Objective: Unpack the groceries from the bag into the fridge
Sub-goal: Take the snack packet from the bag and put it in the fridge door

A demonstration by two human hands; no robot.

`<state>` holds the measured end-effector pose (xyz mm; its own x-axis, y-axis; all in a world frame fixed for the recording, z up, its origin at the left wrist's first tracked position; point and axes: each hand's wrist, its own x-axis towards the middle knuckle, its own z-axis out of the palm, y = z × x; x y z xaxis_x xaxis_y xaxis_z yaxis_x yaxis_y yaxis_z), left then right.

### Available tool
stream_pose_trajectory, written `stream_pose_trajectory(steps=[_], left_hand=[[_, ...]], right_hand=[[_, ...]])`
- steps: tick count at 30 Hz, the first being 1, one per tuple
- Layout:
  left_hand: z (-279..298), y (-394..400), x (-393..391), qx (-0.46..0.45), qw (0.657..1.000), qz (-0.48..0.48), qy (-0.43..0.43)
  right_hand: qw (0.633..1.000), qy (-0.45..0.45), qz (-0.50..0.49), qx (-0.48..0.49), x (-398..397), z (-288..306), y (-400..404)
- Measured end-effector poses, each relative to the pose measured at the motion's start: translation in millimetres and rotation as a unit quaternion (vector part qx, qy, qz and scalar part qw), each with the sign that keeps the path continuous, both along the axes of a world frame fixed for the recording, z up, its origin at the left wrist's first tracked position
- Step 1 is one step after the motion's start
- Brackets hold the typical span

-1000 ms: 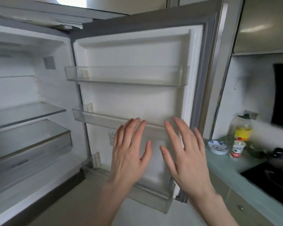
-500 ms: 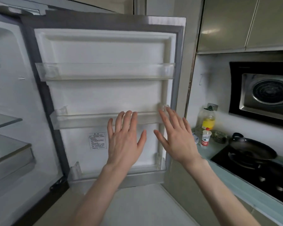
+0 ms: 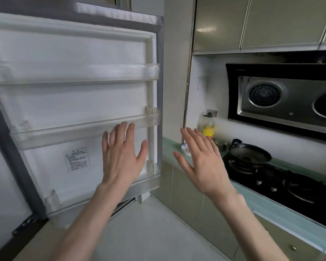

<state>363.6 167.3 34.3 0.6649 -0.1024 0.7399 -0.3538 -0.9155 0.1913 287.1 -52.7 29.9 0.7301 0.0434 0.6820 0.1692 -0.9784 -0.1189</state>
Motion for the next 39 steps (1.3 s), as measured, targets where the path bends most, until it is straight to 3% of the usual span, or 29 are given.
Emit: stream_pose_trajectory(steps=[6,11,22,31,39], left_hand=[[-19,-77,-53,-0.043,0.986,-0.163,0.000],[-35,-148,-95,-0.004,0.963,-0.267,0.034],[-52,-325,-181,0.020,0.921,-0.388,0.031],[-64,-458,-263,0.019,0.887,-0.461,0.015],[-77,-541,-284,0.041,0.860,-0.508,0.009]], right_hand=[[0.996,-0.011,-0.092,-0.004,-65,-17,-60],[0.982,-0.003,-0.191,-0.001,-128,-32,-121],[0.925,0.017,-0.380,-0.011,-282,-54,-272],[0.904,-0.021,-0.428,-0.021,-378,-69,-367],[0.886,-0.024,-0.463,0.003,-412,-89,-432]])
